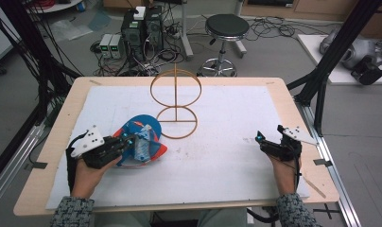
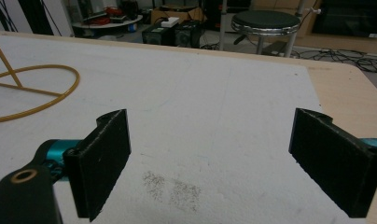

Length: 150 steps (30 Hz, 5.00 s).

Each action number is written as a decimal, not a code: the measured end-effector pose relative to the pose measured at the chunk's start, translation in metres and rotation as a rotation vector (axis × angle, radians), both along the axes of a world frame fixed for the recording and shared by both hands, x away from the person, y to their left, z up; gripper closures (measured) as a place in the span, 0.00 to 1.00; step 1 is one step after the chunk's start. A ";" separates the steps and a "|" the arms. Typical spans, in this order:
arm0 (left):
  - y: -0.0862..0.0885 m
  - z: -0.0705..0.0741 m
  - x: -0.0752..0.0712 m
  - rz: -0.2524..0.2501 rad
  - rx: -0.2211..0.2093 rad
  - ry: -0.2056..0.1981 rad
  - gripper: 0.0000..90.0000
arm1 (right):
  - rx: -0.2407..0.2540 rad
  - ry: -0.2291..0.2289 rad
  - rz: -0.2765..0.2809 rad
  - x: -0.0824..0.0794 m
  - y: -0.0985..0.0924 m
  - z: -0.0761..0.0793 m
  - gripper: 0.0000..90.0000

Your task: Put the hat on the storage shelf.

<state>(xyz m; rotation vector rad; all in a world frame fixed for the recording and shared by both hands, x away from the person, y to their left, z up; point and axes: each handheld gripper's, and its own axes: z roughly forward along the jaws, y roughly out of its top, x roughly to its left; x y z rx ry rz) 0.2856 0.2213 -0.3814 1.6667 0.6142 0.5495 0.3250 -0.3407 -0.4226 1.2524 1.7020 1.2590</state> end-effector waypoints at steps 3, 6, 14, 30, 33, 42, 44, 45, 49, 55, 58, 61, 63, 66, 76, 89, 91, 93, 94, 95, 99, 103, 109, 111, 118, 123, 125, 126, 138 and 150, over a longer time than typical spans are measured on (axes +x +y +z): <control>0.004 0.010 0.002 0.031 -0.014 -0.014 0.98 | -0.003 0.002 -0.002 0.000 -0.002 0.000 0.13; 0.006 0.019 0.005 0.048 -0.013 -0.029 0.98 | 0.004 0.006 -0.004 0.000 -0.002 -0.001 0.13; 0.009 0.039 0.014 0.096 -0.022 -0.036 0.98 | -0.001 0.003 -0.003 0.001 -0.002 -0.001 0.13; 0.022 0.088 0.036 0.220 -0.038 -0.052 0.98 | 0.012 0.004 -0.005 0.002 -0.003 -0.001 0.13; 0.023 0.099 0.042 0.240 -0.037 -0.057 0.98 | 0.016 0.008 -0.003 0.002 -0.003 -0.001 0.13; 0.027 0.128 0.058 0.290 -0.044 -0.086 0.98 | 0.018 0.005 -0.005 0.003 -0.005 -0.001 0.13; 0.027 0.135 0.062 0.303 -0.048 -0.100 0.98 | 0.019 0.006 -0.005 0.003 -0.005 -0.001 0.13; 0.027 0.138 0.064 0.307 -0.052 -0.109 0.98 | 0.019 0.006 -0.005 0.003 -0.005 -0.001 0.13; 0.023 0.150 0.072 0.326 -0.054 -0.139 0.98 | 0.021 0.009 -0.006 0.003 -0.005 -0.002 0.13; 0.015 0.165 0.084 0.341 -0.068 -0.165 0.98 | 0.022 0.009 -0.006 0.003 -0.006 -0.001 0.13; 0.011 0.170 0.090 0.346 -0.077 -0.175 0.98 | 0.023 0.009 -0.010 0.003 -0.007 -0.001 0.13; 0.006 0.174 0.094 0.359 -0.092 -0.198 0.98 | 0.028 0.013 -0.011 0.003 -0.008 -0.001 0.13; 0.004 0.177 0.095 0.364 -0.111 -0.208 0.98 | 0.028 0.011 -0.011 0.003 -0.008 -0.001 0.13; -0.001 0.182 0.099 0.361 -0.127 -0.223 0.98 | 0.029 0.011 -0.011 0.003 -0.008 -0.002 0.13; -0.022 0.197 0.106 0.326 -0.144 -0.268 0.98 | 0.032 0.011 -0.011 0.004 -0.010 -0.002 0.13; -0.047 0.198 0.116 0.289 -0.152 -0.270 0.98 | 0.034 0.006 -0.011 0.003 -0.010 -0.001 0.13; -0.049 0.198 0.117 0.287 -0.154 -0.269 0.98 | 0.035 0.006 -0.012 0.003 -0.010 -0.001 0.13; -0.051 0.198 0.119 0.289 -0.172 -0.269 0.98 | 0.034 0.010 -0.011 0.003 -0.010 -0.001 0.13; -0.051 0.198 0.119 0.292 -0.174 -0.269 0.98 | 0.034 0.010 -0.011 0.003 -0.010 -0.001 0.13; -0.052 0.198 0.120 0.294 -0.179 -0.271 0.98 | 0.034 0.009 -0.009 0.004 -0.010 -0.001 0.13; -0.054 0.198 0.120 0.296 -0.187 -0.281 0.98 | 0.035 0.012 -0.008 0.003 -0.010 -0.002 0.13; -0.055 0.201 0.120 0.311 -0.185 -0.298 0.98 | 0.033 0.010 -0.007 0.003 -0.010 -0.002 0.13; -0.055 0.205 0.119 0.307 -0.206 -0.309 0.98 | 0.033 0.010 -0.008 0.003 -0.011 -0.002 0.13; -0.055 0.206 0.118 0.310 -0.208 -0.314 0.98 | 0.037 0.017 -0.007 0.002 -0.010 -0.001 0.13; -0.061 0.204 0.118 0.279 -0.203 -0.304 0.98 | 0.033 0.016 -0.003 0.003 -0.009 -0.002 0.13; -0.070 0.199 0.120 0.242 -0.182 -0.274 0.98 | 0.032 0.010 -0.002 0.003 -0.010 -0.002 0.13; -0.076 0.196 0.120 0.218 -0.158 -0.263 0.98 | 0.033 0.012 -0.002 0.003 -0.010 -0.002 0.13; -0.078 0.195 0.119 0.211 -0.152 -0.259 0.98 | 0.034 0.015 -0.002 0.003 -0.010 -0.002 0.13; -0.095 0.183 0.118 0.102 -0.065 -0.176 0.97 | 0.030 0.010 -0.001 0.003 -0.010 -0.002 0.13; -0.112 0.166 0.113 0.052 -0.008 -0.147 0.97 | 0.030 0.015 0.002 0.003 -0.008 -0.002 0.13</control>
